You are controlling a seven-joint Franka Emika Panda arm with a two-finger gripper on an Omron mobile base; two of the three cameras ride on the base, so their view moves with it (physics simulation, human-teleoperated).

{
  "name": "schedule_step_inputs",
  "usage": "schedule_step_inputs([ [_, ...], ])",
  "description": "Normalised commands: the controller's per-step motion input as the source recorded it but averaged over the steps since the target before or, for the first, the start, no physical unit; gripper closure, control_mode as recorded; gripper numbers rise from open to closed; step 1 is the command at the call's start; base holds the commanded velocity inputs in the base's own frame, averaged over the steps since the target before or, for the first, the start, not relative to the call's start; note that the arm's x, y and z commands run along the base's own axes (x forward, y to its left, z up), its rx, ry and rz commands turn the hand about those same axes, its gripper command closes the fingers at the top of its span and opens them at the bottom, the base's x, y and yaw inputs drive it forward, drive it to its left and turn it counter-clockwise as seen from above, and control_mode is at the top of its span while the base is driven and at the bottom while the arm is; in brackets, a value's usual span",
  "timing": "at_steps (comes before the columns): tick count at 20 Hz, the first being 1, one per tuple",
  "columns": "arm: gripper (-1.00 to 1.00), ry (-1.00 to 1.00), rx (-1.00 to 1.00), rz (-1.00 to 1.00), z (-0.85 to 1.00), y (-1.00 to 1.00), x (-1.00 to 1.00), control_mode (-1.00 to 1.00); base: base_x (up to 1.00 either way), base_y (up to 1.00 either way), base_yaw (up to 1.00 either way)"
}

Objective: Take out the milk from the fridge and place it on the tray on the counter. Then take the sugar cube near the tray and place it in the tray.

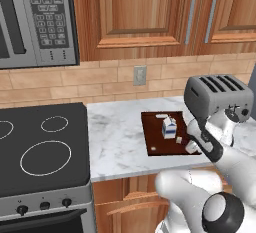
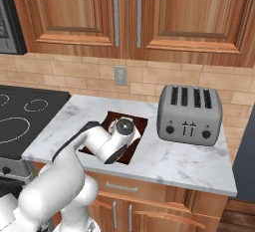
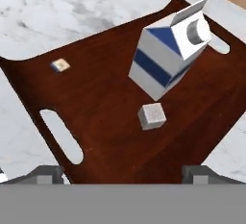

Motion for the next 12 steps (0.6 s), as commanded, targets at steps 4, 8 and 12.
schedule_step_inputs([
  [4, -1.0, -0.07, 0.07, -0.18, 0.85, -0.16, -0.46, -1.0, 0.0, 0.0, 0.0],
  [8, -1.0, -0.08, 0.08, -0.18, 0.88, -0.05, -0.51, -1.0, 0.0, 0.0, 0.0],
  [12, -1.0, -0.17, 0.15, -0.2, 0.77, 0.0, -0.58, -1.0, 0.0, 0.0, 0.0],
])
